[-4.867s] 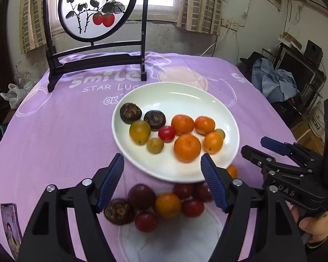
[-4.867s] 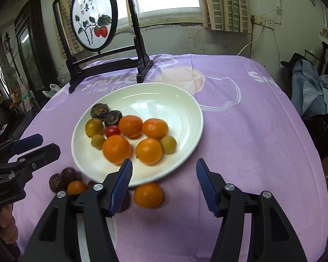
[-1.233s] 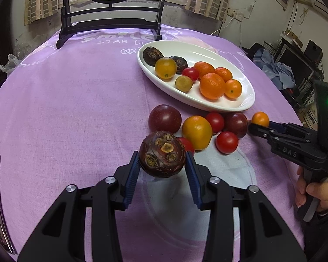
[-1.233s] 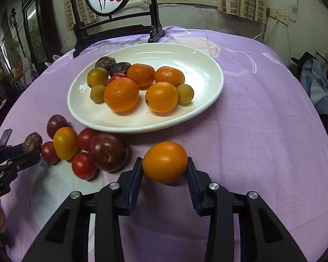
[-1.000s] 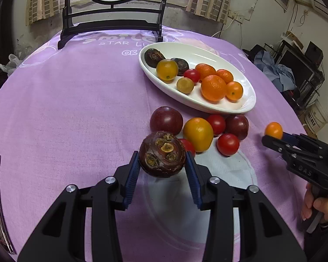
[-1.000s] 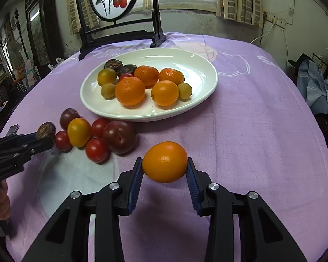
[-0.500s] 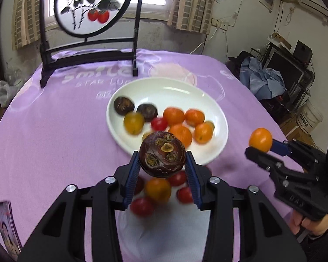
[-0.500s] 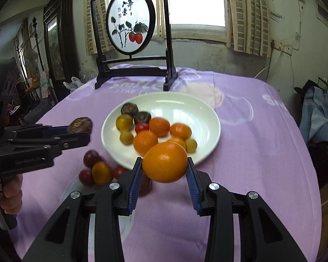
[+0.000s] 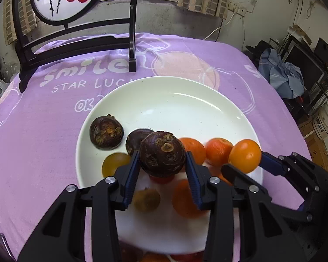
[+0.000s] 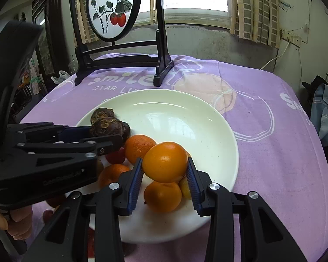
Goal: Organize fruits
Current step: 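Move both held fruits over the white plate and open both grippers, then grasp a red tomato with the right gripper while the left gripper grasps another red tomato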
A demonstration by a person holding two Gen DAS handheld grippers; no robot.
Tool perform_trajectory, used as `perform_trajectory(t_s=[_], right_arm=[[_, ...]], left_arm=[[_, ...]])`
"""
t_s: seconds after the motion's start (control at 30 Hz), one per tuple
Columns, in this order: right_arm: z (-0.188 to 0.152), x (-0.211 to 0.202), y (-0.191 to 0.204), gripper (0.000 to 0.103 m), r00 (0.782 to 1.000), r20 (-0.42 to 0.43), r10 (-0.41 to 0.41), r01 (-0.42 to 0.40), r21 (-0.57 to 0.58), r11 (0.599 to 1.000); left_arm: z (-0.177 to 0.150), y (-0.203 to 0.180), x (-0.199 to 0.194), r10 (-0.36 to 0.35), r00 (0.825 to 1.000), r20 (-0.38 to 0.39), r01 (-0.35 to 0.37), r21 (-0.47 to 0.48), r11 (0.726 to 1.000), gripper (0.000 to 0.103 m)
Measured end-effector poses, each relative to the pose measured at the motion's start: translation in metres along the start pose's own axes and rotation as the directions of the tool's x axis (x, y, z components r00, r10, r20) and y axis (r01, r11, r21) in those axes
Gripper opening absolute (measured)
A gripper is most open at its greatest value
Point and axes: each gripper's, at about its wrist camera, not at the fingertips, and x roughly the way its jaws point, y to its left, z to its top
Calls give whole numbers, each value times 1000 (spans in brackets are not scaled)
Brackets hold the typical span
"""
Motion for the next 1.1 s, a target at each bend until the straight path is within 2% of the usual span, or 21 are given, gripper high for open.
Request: perform_trajectory(t_s=[0.07,0.1,0.13,0.23,0.33,0.47,0.6,0.87,1.1], right_arm=[[0,5,1,46,1000,6,-10,10,-13,1000],[0,6,3,58,1000,9,-12,13,-21,1000],[-2,6,5,61,1000,17,-21,22,-32,999],[-6,0,13,61,999,29,-38,40,-74,996],[-8,-9,16,61,999,37,-32,34,-71,997],[-15,-29,16,62,998,55,-20,23,-50,998],[-27,-51,15,73,996,81,-35,36,-17,999],[-72,-76,16,77,998,53,-22,20,44,999],[-104,-91,36,77,999,29,-21,20,22,1000]], left_arm=[[5,-2,9,-1,1000,-6,1,-1,1000,42],[7,-2,11,0,1000,-1,0,-5,1000,51],[9,-3,10,-3,1000,11,3,-12,1000,61],[9,0,-3,-23,998,50,26,-48,998,72],[2,-2,-21,-9,997,83,12,-36,999,81],[-15,5,-49,3,992,123,4,-54,999,85],[-39,19,-72,13,990,142,1,-99,995,88],[-96,50,-103,56,987,149,-33,-153,988,91],[-136,73,-109,81,986,147,-51,-193,980,93]])
